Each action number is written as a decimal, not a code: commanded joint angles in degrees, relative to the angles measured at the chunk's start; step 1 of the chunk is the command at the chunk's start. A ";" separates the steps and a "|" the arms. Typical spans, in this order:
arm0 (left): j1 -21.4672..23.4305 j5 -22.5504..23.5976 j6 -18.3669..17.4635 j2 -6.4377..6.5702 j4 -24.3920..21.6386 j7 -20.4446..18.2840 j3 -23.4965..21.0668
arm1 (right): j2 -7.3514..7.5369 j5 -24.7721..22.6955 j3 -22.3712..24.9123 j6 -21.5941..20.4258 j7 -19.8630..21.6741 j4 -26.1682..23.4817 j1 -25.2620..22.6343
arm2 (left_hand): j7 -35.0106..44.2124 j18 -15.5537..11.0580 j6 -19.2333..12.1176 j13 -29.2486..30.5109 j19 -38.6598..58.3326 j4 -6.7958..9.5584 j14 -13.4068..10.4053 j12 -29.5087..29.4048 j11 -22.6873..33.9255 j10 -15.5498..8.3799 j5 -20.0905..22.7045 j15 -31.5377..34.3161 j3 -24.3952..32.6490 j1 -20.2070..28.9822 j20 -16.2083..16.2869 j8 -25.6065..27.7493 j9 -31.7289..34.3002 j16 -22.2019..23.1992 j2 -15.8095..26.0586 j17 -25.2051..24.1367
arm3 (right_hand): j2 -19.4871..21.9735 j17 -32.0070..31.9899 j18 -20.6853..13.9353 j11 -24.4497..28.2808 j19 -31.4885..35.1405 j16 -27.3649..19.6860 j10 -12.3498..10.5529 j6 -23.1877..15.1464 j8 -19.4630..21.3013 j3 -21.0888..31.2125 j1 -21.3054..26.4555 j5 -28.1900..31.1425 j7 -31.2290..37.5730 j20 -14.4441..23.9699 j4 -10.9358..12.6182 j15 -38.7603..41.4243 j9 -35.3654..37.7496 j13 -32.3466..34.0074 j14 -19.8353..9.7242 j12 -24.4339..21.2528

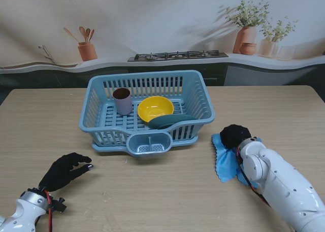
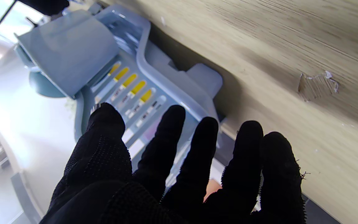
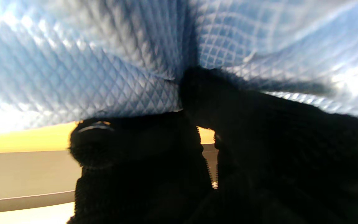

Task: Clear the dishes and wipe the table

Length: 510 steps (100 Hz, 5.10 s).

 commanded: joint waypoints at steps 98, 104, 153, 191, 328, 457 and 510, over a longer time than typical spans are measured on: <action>-0.16 -0.66 0.21 -0.09 0.17 -1.79 0.08 | 0.49 -4.18 16.92 -11.52 2.84 -11.00 -19.88 | 0.08 -0.76 -1.28 0.65 -0.78 1.18 -0.75 -1.16 -0.13 -1.85 -0.76 -0.31 1.65 1.62 -0.90 0.41 -0.32 -0.04 1.07 -0.44 | 1.50 -1.29 -4.85 -8.10 -0.30 -0.11 -3.42 4.37 -2.40 1.99 3.75 0.73 -3.16 0.74 0.21 0.91 0.82 1.01 1.18 -5.88; -0.16 -0.50 0.22 -0.11 0.15 -1.63 0.09 | 0.41 -3.94 14.24 -9.90 2.02 -9.15 -16.80 | 0.06 -0.76 -1.32 0.63 -0.78 1.16 -0.74 -1.15 -0.10 -1.95 -0.81 -0.32 1.68 1.55 -0.90 0.39 -0.25 -0.04 1.01 -0.44 | 1.52 -1.38 -4.91 -8.07 -0.31 -0.12 -3.43 4.36 -2.40 1.96 3.71 0.73 -3.16 0.74 0.20 0.91 0.82 0.97 1.13 -5.86; -0.04 -0.14 0.30 -0.16 0.16 -1.22 0.10 | -0.08 -1.81 1.74 -2.79 -0.43 0.36 -3.32 | 0.07 -0.76 -1.25 0.67 -0.78 1.11 -0.75 -1.15 -0.10 -1.90 -0.77 -0.30 1.98 1.34 -0.90 0.39 -0.24 -0.04 0.96 -0.44 | 1.57 -1.57 -5.12 -7.99 -0.28 -0.08 -3.47 4.15 -2.31 1.88 3.71 0.71 -3.09 0.78 0.21 0.96 0.74 0.79 1.11 -5.86; 0.33 -0.06 -0.13 -0.24 0.07 -0.85 -0.03 | 1.18 -7.42 14.70 -11.21 1.75 -7.27 -16.00 | 0.10 -0.76 -1.33 0.74 -0.78 1.07 -0.71 -1.13 -0.06 -1.68 -0.72 -0.24 2.11 1.20 -0.90 0.39 -0.24 -0.03 0.91 -0.44 | 1.55 -1.53 -4.98 -7.94 -0.10 -0.09 -3.35 4.41 -2.30 1.92 3.71 0.62 -3.03 0.83 0.21 1.08 0.75 0.87 1.20 -5.88; 0.96 0.04 -0.96 -0.47 0.04 0.20 -0.28 | 0.93 -4.21 7.82 -8.37 5.10 -6.36 -9.17 | 0.11 -0.76 -1.23 0.63 -0.78 1.00 -0.62 -1.16 -0.12 -1.75 -0.69 -0.29 2.42 0.97 -0.90 0.39 -0.25 -0.04 0.88 -0.44 | 1.61 -1.35 -5.17 -7.88 0.11 -0.32 -3.43 4.29 -2.32 1.89 3.71 0.69 -2.99 0.83 0.21 1.27 0.83 0.96 1.32 -5.87; 1.37 0.42 -1.34 -0.63 0.34 1.08 -0.37 | 2.06 -7.54 17.89 -16.23 10.46 -12.73 -21.55 | 0.08 -0.76 -1.28 0.60 -0.78 1.02 -0.69 -1.14 -0.09 -1.85 -0.74 -0.29 2.24 1.10 -0.90 0.38 -0.28 -0.04 0.90 -0.44 | 1.64 -1.40 -5.14 -7.64 0.34 -0.65 -3.27 4.44 -2.13 1.88 3.71 0.52 -2.88 0.85 0.20 1.71 0.71 0.96 1.49 -5.92; 1.32 0.58 -1.36 -0.74 0.51 1.68 -0.32 | 1.14 -5.05 1.77 -7.37 2.81 0.21 -2.38 | 0.07 -0.76 -1.27 0.65 -0.78 1.03 -0.69 -1.14 -0.09 -1.78 -0.76 -0.24 2.17 1.12 -0.90 0.37 -0.31 -0.02 1.03 -0.44 | 1.95 -1.45 -5.46 -7.58 0.33 -0.63 -3.46 4.28 -2.12 1.70 3.67 0.44 -2.94 0.86 0.19 1.77 0.47 0.74 1.26 -5.80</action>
